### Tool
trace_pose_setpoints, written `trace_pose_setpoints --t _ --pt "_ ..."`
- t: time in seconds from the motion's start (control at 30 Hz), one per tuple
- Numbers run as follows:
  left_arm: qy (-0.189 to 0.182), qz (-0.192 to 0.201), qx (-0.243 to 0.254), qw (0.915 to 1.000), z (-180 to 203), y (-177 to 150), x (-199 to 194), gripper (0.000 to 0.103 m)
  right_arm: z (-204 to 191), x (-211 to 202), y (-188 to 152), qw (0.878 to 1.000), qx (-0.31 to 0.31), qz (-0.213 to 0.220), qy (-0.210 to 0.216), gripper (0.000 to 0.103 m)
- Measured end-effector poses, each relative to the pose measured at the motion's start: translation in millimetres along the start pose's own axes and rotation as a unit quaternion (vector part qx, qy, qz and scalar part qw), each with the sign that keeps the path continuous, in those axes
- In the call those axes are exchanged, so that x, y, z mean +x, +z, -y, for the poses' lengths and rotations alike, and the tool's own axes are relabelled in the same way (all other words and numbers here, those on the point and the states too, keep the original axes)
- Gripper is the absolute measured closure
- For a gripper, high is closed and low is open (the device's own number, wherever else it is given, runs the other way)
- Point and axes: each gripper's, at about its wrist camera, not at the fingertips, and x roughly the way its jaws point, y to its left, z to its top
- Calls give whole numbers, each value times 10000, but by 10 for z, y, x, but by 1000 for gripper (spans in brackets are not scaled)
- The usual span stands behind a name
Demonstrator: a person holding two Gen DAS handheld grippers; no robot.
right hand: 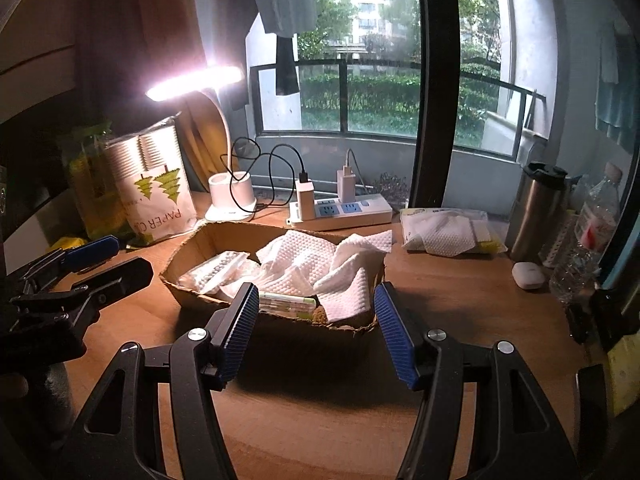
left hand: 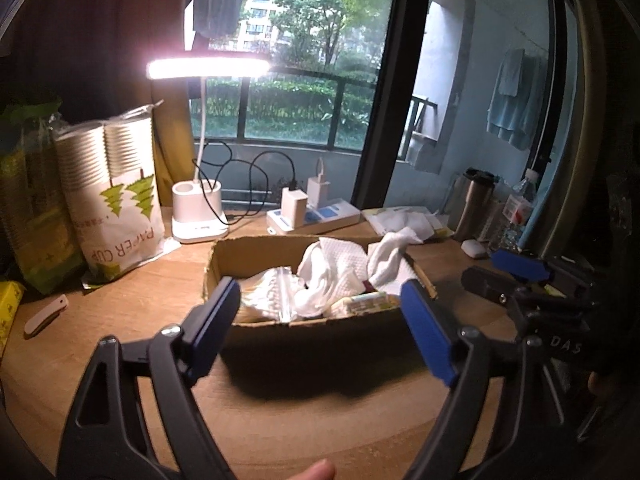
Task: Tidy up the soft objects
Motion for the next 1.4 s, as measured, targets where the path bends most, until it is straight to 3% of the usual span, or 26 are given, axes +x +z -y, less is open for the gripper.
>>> trace_pose_setpoints --t 0.87,0.97,1.17,1.23,1.3,1.4 --pt "-134 609 143 9979 142 -58 -895 16 -290 -1008 -109 9975 -151 666 -183 38" --pt "-155 744 174 9970 174 -18 -1031 15 -310 -1143 -95 9967 -150 768 -209 25" --pt "-160 924 325 9951 250 74 -1266 15 -342 -1441 -34 9940 -144 1048 -290 24" --pt "-137 995 354 9943 260 113 -1330 14 -345 -1520 -7 9930 -170 1121 -343 24" --pt "-125 1086 339 9934 270 170 -1399 3 -357 -1607 23 9917 -197 1213 -380 24" --pt "-56 1202 340 9922 273 262 -1505 3 -368 -1715 76 9896 -201 1359 -419 24"
